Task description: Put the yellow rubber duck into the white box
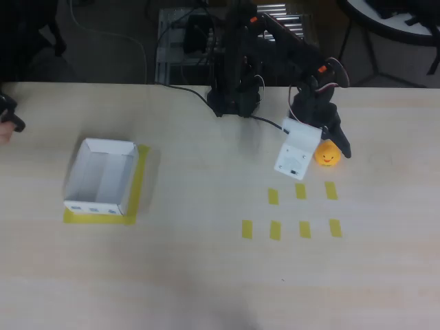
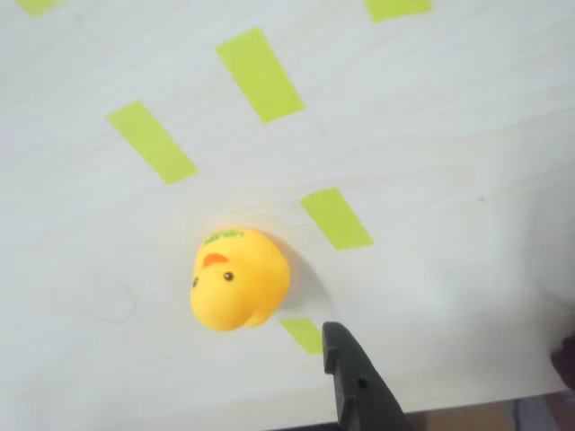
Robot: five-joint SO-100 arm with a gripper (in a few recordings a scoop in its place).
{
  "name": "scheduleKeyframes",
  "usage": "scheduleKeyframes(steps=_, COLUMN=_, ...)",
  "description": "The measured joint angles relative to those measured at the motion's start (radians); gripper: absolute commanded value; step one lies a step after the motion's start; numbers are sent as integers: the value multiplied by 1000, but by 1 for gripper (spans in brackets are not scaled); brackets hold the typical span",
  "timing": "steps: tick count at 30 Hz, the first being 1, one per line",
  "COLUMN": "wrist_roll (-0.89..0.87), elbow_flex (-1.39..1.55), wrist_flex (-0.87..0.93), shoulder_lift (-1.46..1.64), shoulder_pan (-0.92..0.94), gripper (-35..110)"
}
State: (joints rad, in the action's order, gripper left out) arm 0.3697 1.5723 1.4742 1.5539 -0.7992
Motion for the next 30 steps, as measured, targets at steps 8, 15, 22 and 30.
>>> scheduleKeyframes(steps=8, wrist_roll=-2, elbow_flex=-17, wrist_flex=-14, shoulder_lift=-103, shoulder_pan=-72, gripper=49)
scheduleKeyframes(steps=15, wrist_roll=-18, elbow_flex=-17, wrist_flex=-55, shoulder_lift=-103, shoulder_pan=-117, gripper=49)
scheduleKeyframes(steps=22, wrist_roll=-29, elbow_flex=72, wrist_flex=-117, shoulder_lift=-103, shoulder_pan=-147, gripper=50)
scheduleKeyframes(steps=30, wrist_roll=-29, elbow_flex=141, wrist_flex=-164, shoulder_lift=-110, shoulder_pan=-147, gripper=54)
